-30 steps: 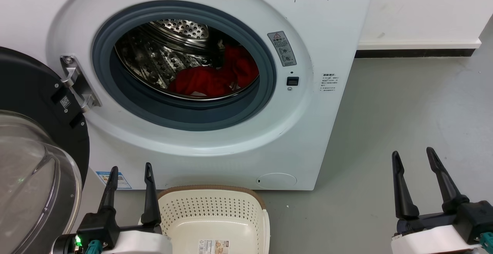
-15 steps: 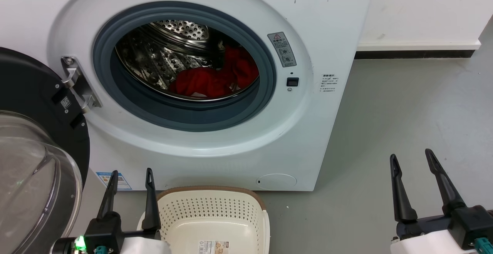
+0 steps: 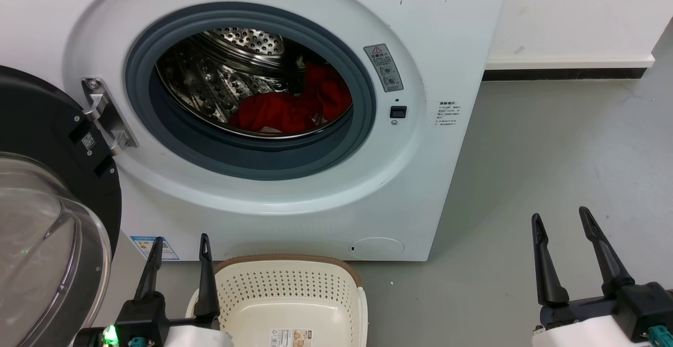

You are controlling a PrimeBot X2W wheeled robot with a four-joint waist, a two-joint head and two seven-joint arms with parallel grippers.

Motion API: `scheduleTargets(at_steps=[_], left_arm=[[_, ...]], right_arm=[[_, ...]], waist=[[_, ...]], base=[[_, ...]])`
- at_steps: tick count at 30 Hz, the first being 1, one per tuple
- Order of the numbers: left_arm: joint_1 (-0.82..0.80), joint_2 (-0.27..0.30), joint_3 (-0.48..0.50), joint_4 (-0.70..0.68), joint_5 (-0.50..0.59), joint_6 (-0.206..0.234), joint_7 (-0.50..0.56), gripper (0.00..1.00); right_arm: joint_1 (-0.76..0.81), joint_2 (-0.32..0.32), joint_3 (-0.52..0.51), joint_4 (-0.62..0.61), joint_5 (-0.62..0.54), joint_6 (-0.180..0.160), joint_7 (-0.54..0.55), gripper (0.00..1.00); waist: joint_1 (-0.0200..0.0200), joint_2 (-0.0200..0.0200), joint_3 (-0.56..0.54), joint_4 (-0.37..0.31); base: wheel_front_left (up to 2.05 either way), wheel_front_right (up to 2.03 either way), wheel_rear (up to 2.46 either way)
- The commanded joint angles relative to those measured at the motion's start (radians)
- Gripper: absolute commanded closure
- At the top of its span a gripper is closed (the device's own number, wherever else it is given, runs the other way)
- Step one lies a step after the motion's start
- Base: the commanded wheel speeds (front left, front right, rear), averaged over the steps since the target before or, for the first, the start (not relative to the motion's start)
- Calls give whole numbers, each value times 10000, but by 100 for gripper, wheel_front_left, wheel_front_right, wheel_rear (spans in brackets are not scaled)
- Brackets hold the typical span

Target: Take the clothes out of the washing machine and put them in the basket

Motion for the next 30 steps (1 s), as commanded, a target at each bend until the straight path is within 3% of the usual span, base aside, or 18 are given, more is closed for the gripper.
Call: scheduleTargets(at_steps=[1, 9, 18, 30], left_arm=[[70, -11, 7, 37, -60, -8, -28, 0], [-153, -11, 88, 194, -249, -113, -28, 0], [-1030, -6, 624, 912, -164, -596, -27, 0], [-5077, 1076, 1372, 2980, 93, -1206, -27, 0]], right_arm=[[67, -12, 8, -12, 32, -7, -21, 0], [-5, -11, 56, -47, 21, -7, -21, 0], [-311, -11, 283, -139, 7, -7, -21, 0], [-1600, -6, 553, -783, 322, -7, -20, 0]], waist=[[0, 0, 2, -13], [0, 0, 72, -99], [0, 0, 373, -509], [0, 0, 2749, -1521]], base=[[0, 0, 0], [0, 0, 0], [0, 0, 0], [0, 0, 0]])
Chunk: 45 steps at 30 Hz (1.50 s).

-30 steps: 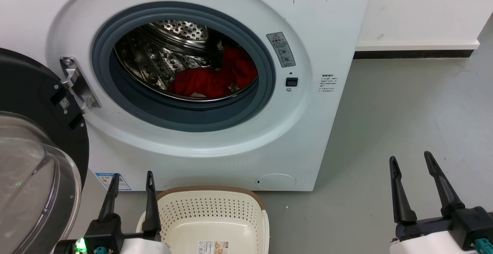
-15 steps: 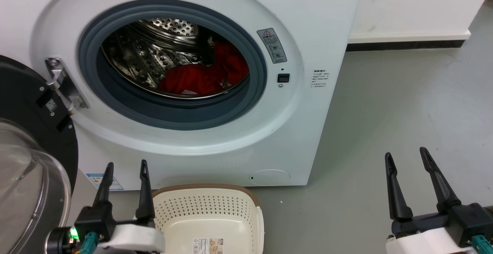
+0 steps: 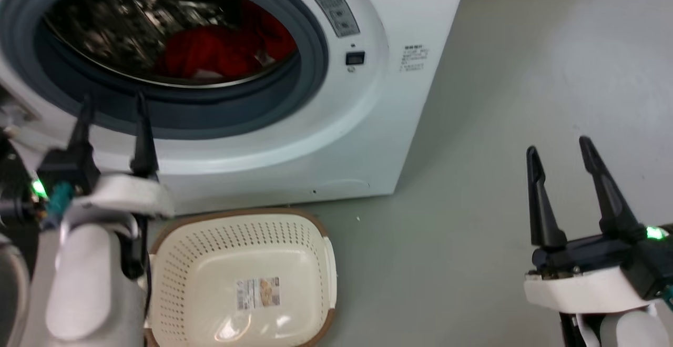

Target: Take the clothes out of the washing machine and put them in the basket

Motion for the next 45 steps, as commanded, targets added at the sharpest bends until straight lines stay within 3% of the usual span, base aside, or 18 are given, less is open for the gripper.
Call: scheduleTargets(at_steps=[1, 13, 23, 28, 37, 45], left_arm=[[-427, 112, 34, 124, 27, -54, -30, 0], [-4802, 1948, -13, 2907, 32, -455, -28, 0], [-8246, 3087, -1225, 5298, 308, -628, 444, 0], [-9781, 3416, -2194, 5993, 399, -634, 1931, 0], [-12195, 3563, -3342, 7301, -992, -640, 5266, 0], [-13704, 3688, -4179, 8038, -1484, -641, 7795, 0]], right_arm=[[-231, 5, 4, -90, 69, -7, -21, 0], [-1687, 11, -12, -944, 817, -7, -21, 0], [-2267, 11, -204, -1425, 1303, -7, -20, 0], [-2450, 10, -303, -1541, 1497, -7, -21, 0], [-2638, 8, -298, -1747, 1659, -7, -21, 0], [-2784, 8, -257, -1890, 1789, -7, -21, 0]], waist=[[-1, -1, 911, -505], [-1, -1, 3749, -1514], [-1, -1, 5209, -1914], [-1, -1, 5732, -1965], [-1, -1, 6386, -1984], [-1, -1, 6842, -2108]], base=[[0, 0, 0], [0, 0, 0], [0, 0, 0], [0, 0, 0], [0, 0, 0], [0, 0, 0]])
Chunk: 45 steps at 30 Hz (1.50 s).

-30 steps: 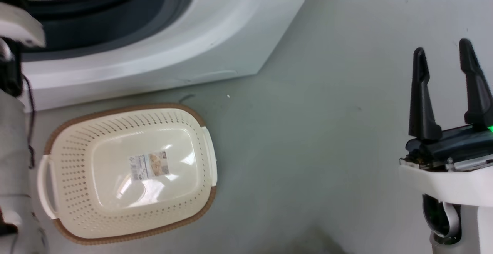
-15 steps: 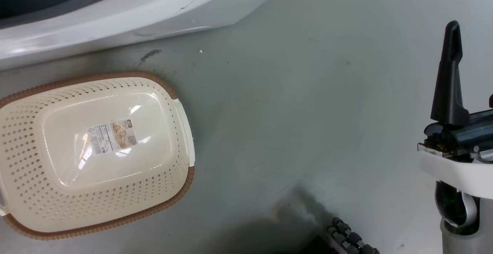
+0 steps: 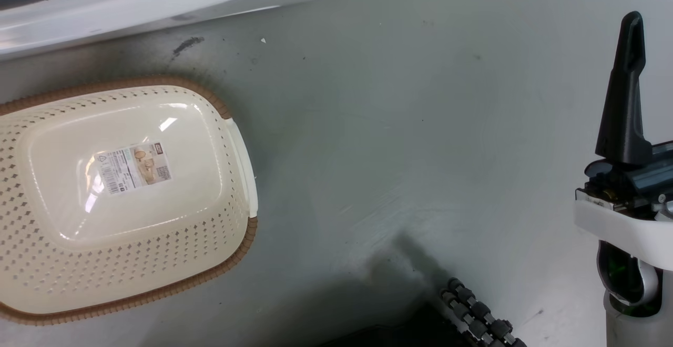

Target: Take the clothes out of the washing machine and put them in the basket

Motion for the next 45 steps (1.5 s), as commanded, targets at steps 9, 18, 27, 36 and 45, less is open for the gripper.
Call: scheduleTargets(at_steps=[9, 18, 27, 36, 45], left_arm=[[-1144, 83, -458, 407, 322, 219, 852, 0], [-1346, 282, -755, 746, 482, 329, 730, 0], [-1283, 272, -910, 1141, 358, 236, 741, 100], [-1087, 323, -1054, 889, 254, 157, -999, 100], [310, -116, -790, 1158, -491, 54, -3160, 100]], right_arm=[[-271, 12, 61, -115, 346, -7, -21, 0], [-288, 12, 196, -125, 513, -7, -21, 0], [-347, 12, 179, -204, 511, -7, -21, 0], [-331, 12, 188, -103, 369, -7, -21, 0], [-157, 8, 172, 87, 129, -7, -21, 0]], waist=[[-1, -1, 766, -296], [-1, -1, 1012, -498], [-1, -1, 1063, -527], [-1, -1, 625, -359], [-1, -1, -583, 91]], base=[[0, 0, 0], [0, 0, 0], [0, 0, 0], [0, 0, 0], [0, 0, 0]])
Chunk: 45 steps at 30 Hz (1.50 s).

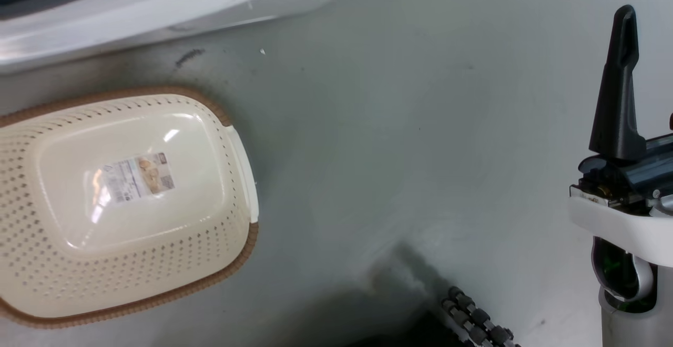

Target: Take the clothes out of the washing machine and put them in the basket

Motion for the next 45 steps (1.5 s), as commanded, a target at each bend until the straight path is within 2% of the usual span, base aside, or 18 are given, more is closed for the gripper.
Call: scheduleTargets(at_steps=[1, 9, 17, 25, 35, 45], left_arm=[[309, -39, -28, 15, -22, -24, -251, 100], [2402, -747, -417, -173, -620, -56, -2067, 100], [4839, -1166, -1346, -1066, -1766, -59, -3081, 100], [7159, -1045, -1962, -2204, -2934, -60, -3884, 100], [9956, -726, -2408, -4262, -3390, -34, -4260, 100], [12704, -141, -2828, -7340, -3664, 749, -3317, 100]], right_arm=[[90, 5, -37, 63, -62, -7, -21, 0], [548, 5, -86, 370, -453, -7, -21, 0], [1304, 2, -61, 713, -839, -8, -21, 0], [2140, 2, -4, 1006, -1295, -7, -21, 0], [3160, 5, 28, 1234, -1664, -7, -21, 0], [3760, 5, 11, 1328, -1717, -7, -21, 0]], waist=[[0, 0, -476, 205], [0, 0, -1982, 711], [0, 0, -3760, 1211], [0, 0, -5398, 1699], [0, 0, -7071, 2238], [0, 0, -7896, 2541]], base=[[0, 0, 0], [0, 0, 0], [0, 0, 0], [0, 0, 0], [0, 0, 0], [0, 0, 0]])
